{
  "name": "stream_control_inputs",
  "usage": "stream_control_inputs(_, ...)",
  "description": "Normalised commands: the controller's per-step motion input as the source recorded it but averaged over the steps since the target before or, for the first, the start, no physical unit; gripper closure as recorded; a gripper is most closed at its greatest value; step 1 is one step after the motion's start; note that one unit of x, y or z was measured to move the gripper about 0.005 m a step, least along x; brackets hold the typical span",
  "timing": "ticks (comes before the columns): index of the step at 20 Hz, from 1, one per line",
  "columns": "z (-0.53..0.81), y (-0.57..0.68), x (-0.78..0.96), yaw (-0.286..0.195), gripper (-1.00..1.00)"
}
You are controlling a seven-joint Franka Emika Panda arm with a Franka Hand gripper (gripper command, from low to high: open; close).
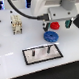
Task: Insert the blue gear onto the right peg, followed by the red gear
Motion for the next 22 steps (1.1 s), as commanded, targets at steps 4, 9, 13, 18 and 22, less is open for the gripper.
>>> stream_control_inputs(4, 0.0, -0.15, -0.16, 0.0, -1.0)
stream_control_inputs(9, -0.05, -0.31, -0.31, 0.0, -1.0)
stream_control_inputs(13, -0.08, -0.15, -0.19, 0.0, -1.0)
stream_control_inputs(18, -0.19, 0.01, -0.04, 0.0, -1.0)
stream_control_inputs(22, -0.15, -0.05, -0.09, 0.0, -1.0)
